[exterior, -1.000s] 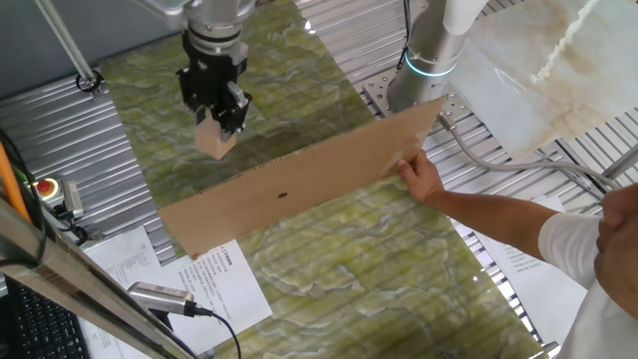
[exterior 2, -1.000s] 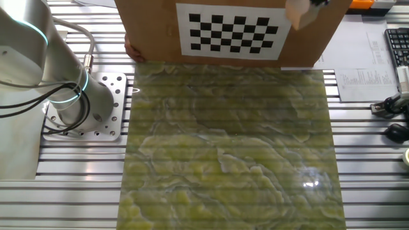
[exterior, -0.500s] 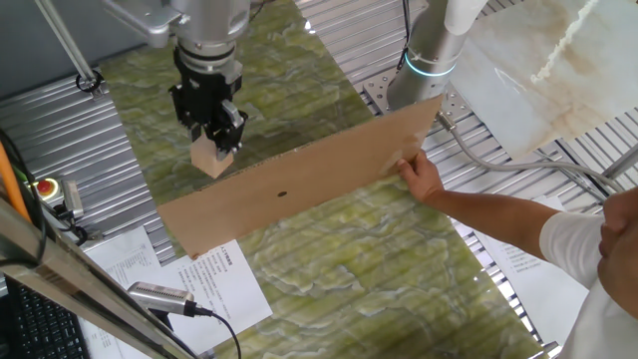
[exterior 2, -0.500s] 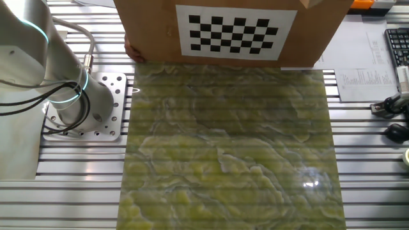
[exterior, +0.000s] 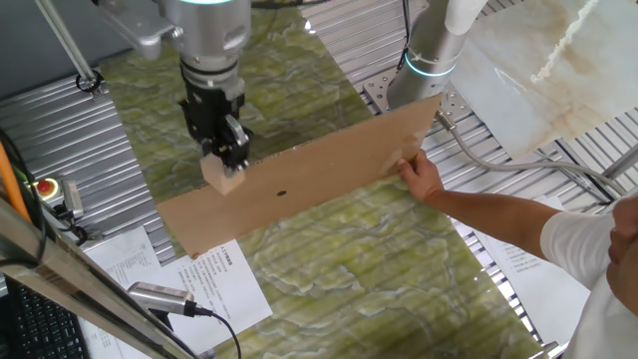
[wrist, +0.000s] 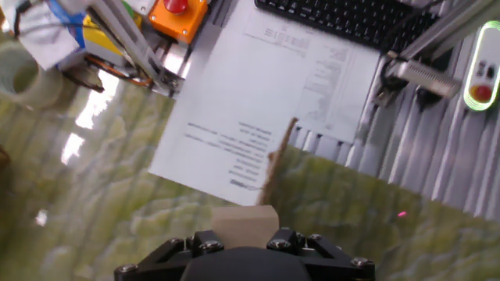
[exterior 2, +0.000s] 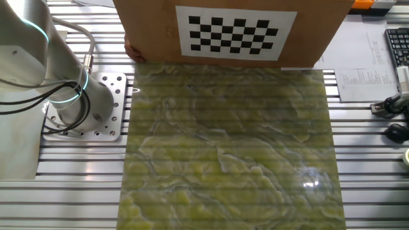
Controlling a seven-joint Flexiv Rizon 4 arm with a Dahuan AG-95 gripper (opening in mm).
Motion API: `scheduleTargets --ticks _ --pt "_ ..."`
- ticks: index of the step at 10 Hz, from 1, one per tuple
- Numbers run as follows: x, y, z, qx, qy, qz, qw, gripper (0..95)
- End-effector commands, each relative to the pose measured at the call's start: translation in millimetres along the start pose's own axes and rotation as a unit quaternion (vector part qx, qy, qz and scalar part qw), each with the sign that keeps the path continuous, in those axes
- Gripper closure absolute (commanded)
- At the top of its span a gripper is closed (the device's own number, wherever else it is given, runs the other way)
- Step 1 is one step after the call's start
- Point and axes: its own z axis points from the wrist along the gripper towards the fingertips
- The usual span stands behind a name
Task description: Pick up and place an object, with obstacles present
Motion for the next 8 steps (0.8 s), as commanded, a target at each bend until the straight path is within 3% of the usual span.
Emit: scheduleTargets --ticks 1,3,4,6,8 --pt "2.7 17.8 5.6 -0.017 0.008 0.043 0.9989 95.0" --pt "4.2 27.4 8.6 -0.021 0.011 0.055 0.9982 95.0" --pt "5.6 34.4 10.6 -0.023 0.021 0.06 0.9977 95.0" --pt "7.8 47.0 17.7 -0.019 0.066 0.074 0.9949 95.0" --pt "9.5 53.5 25.7 -0.001 0.087 0.076 0.9933 95.0"
